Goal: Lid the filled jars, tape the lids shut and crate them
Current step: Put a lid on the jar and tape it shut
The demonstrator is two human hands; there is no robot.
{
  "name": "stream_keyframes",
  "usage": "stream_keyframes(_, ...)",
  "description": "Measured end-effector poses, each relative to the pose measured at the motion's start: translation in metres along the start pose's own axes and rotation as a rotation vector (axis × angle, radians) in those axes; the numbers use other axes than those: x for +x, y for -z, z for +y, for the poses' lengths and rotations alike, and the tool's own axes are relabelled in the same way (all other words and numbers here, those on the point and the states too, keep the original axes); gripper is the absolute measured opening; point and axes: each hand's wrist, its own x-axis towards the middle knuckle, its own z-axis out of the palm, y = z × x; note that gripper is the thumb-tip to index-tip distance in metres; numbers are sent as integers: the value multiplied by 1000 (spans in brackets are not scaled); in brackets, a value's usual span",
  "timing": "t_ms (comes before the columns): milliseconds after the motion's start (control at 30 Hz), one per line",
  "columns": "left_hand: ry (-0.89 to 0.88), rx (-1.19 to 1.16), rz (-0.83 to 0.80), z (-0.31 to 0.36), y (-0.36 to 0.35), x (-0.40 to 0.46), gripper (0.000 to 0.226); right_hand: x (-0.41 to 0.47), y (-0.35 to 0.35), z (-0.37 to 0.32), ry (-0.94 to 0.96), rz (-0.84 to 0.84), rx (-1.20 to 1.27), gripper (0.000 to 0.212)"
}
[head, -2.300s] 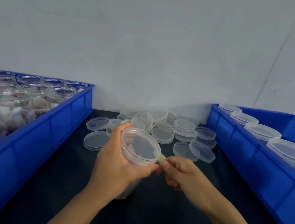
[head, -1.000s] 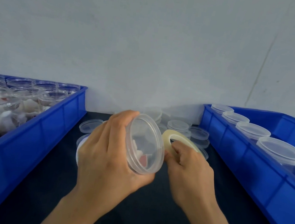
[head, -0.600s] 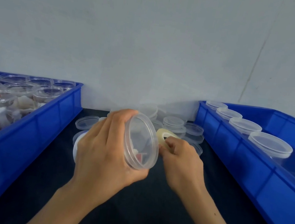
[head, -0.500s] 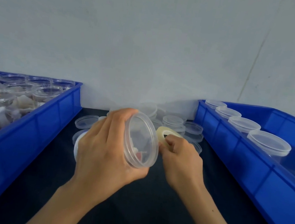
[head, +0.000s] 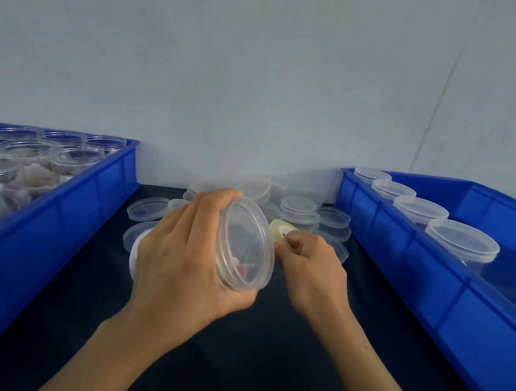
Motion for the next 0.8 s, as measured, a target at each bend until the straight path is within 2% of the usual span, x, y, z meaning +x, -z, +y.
stream_keyframes(67, 28, -65, -42, 3, 3, -2, 90, 3, 0, 1, -1, 4, -38, 37)
stream_keyframes(133, 66, -240, -84, 14, 7, -12, 88, 18, 16, 6, -63, 46, -123, 33)
stream_keyframes(200, 0, -334, -123, 34, 3, -27, 73, 32, 46, 13, -139, 222, -79, 36)
stream_keyframes(233, -59, -338, -107, 38, 0, -31, 70, 33, 53, 18, -117, 308, -31, 39)
stream_keyframes(267, -74, -355, -99, 39, -3, -28, 75, 31, 54, 19, -61, 323, -38, 39)
stream_keyframes(333, -22, -341, -94, 32, -5, -11, 94, 19, 36, 16, 4, 168, -94, 32)
stream_keyframes(400, 23, -292, -48, 20, -2, 2, 98, 12, 15, 11, 53, 69, -69, 23)
stream_keyframes(567, 32, -198, -57, 13, -8, -3, 98, 10, 7, 7, 194, 65, 54, 21)
stream_keyframes(667, 41, -193, -36, 8, -10, 0, 96, 5, 1, 12, 203, 5, 38, 39)
stream_keyframes(800, 60, -172, -30, 2, -12, -2, 94, 12, -6, 21, 192, 50, -10, 49)
